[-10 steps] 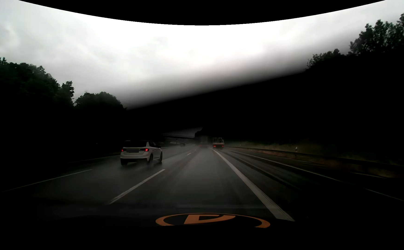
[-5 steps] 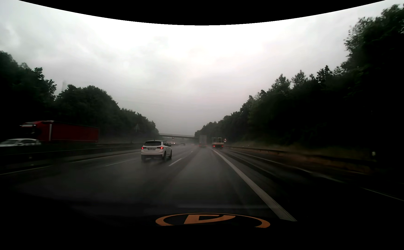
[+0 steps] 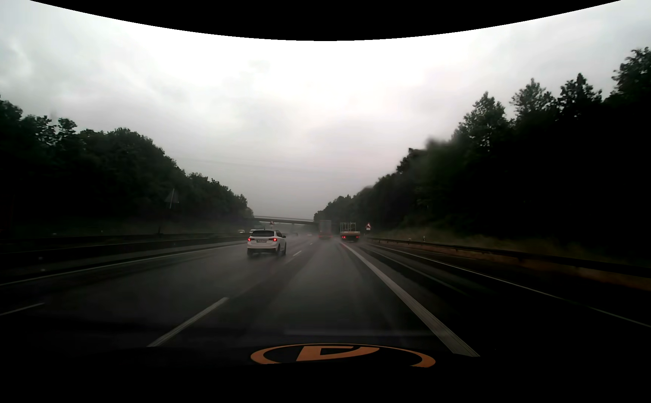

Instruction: Follow the waypoints while adhering to traffic rules and regulations

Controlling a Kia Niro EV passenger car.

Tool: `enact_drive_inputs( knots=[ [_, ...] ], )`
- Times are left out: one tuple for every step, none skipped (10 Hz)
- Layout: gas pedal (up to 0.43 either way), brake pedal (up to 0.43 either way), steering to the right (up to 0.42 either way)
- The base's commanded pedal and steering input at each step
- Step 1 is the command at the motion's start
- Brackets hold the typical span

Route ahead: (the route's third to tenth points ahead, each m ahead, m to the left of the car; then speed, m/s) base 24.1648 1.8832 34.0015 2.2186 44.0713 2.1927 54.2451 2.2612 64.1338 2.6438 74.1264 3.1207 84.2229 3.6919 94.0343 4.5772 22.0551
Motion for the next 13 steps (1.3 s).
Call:
enact_drive_inputs(
  knots=[
    [0.098, 0.000, -0.002],
    [0.098, 0.000, -0.002],
    [0.098, 0.000, -0.003],
    [0.098, 0.000, -0.003],
    [0.098, 0.000, -0.003],
    [0.098, 0.000, -0.003],
    [0.098, 0.000, -0.003],
    [0.098, 0.000, -0.003],
    [0.087, 0.000, -0.003],
    [0.079, 0.000, -0.003],
    [0.059, 0.000, -0.003],
    [0.059, 0.000, -0.003],
    [0.047, 0.000, -0.003]
  ],
)
